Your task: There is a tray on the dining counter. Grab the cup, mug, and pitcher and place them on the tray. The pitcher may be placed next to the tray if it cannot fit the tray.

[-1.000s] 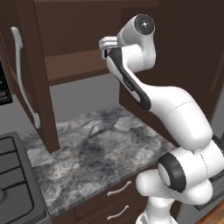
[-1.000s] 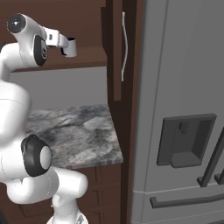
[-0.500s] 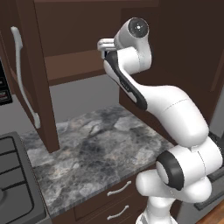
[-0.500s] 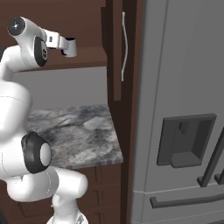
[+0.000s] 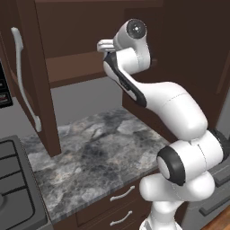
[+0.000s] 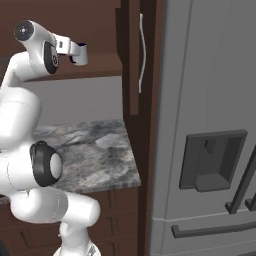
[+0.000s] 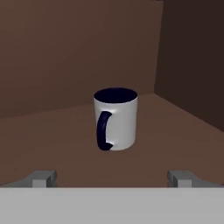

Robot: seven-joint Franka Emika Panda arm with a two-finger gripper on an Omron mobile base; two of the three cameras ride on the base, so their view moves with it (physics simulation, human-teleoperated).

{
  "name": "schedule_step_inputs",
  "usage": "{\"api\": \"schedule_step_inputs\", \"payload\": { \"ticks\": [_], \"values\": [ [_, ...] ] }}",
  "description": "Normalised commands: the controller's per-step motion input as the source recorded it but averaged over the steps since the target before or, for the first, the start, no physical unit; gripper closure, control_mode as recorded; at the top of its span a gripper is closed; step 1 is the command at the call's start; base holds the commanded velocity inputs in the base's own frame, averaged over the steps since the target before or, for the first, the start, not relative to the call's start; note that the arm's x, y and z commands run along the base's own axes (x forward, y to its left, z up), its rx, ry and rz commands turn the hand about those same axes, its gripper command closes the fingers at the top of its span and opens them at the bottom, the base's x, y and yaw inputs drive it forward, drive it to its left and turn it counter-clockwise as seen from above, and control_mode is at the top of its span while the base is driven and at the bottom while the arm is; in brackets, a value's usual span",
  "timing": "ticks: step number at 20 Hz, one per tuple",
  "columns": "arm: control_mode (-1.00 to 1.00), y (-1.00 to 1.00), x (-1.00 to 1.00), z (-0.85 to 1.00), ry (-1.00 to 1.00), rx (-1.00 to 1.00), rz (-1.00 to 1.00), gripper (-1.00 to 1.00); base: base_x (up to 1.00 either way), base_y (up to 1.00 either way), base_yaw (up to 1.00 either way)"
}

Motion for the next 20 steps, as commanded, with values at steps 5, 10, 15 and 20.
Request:
{"api": "schedule_step_inputs", "payload": {
  "ticks": [5,10,15,20],
  "values": [
    [-1.00,0.10,0.28,-0.07,0.00,0.00,-0.01,-1.00,0.00,0.00,0.00],
    [-1.00,0.09,0.29,-0.01,0.00,0.00,-0.03,-1.00,0.00,0.00,0.00],
    [-1.00,0.04,0.39,-0.04,0.02,0.00,-0.05,-1.00,0.00,0.00,0.00],
    [-1.00,0.01,0.27,-0.08,0.02,0.00,-0.06,-1.00,0.00,0.00,0.00]
  ]
}}
